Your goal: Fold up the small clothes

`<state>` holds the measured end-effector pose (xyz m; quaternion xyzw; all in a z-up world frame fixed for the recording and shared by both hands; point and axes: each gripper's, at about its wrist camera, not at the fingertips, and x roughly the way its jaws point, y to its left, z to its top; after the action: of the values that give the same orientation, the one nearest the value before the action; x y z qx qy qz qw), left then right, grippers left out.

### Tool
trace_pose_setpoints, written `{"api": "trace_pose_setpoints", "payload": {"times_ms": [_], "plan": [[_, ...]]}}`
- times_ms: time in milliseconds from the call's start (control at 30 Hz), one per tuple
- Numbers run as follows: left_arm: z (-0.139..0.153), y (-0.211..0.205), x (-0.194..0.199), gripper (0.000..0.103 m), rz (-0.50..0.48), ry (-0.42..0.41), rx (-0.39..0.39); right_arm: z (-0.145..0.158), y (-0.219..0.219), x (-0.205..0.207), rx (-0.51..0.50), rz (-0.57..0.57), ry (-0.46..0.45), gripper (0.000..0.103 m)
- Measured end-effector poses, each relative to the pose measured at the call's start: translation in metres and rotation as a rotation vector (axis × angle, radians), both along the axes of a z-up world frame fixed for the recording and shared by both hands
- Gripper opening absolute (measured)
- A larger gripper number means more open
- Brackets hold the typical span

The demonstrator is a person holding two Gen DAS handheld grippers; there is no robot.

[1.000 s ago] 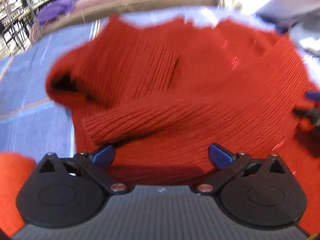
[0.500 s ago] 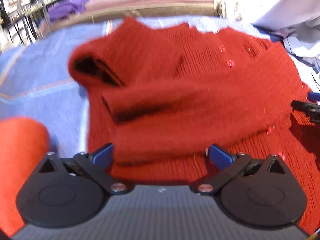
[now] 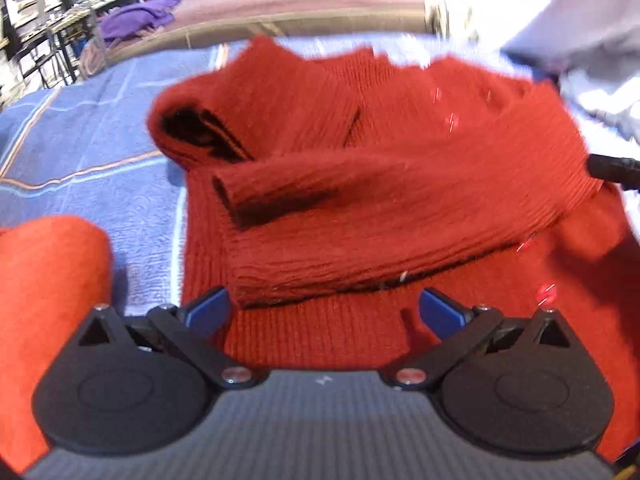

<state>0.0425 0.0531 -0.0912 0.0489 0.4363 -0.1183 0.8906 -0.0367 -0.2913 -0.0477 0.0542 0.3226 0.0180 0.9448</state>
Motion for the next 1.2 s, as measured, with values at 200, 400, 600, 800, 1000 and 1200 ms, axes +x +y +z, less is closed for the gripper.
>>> {"api": "trace_pose_setpoints", "payload": {"times_ms": [200,400,600,800,1000,1200], "plan": [[0.01,-0.007,-0.015,0.103,-0.072,-0.036,-0.013,0.024,0.056,0.038,0.26,0.24,0.017,0.103],[-0.002,0.005,-0.022,0.103,-0.062,0.017,-0.051,0.029,0.162,0.083,0.067,0.502,0.01,0.103],[-0.02,0.008,-0.027,0.103,-0.098,0.033,-0.02,0.018,0.245,0.119,-0.054,0.622,0.034,0.103],[-0.026,0.002,-0.034,0.103,-0.147,0.007,0.031,-0.019,0.287,0.161,-0.165,0.552,0.143,0.067],[-0.027,0.007,-0.035,0.103,-0.145,0.002,0.001,0.003,0.264,0.154,-0.047,0.528,0.043,0.009],[-0.028,0.004,-0.037,0.103,-0.152,-0.005,0.017,0.051,0.207,0.162,0.291,0.46,0.032,0.009]]}}
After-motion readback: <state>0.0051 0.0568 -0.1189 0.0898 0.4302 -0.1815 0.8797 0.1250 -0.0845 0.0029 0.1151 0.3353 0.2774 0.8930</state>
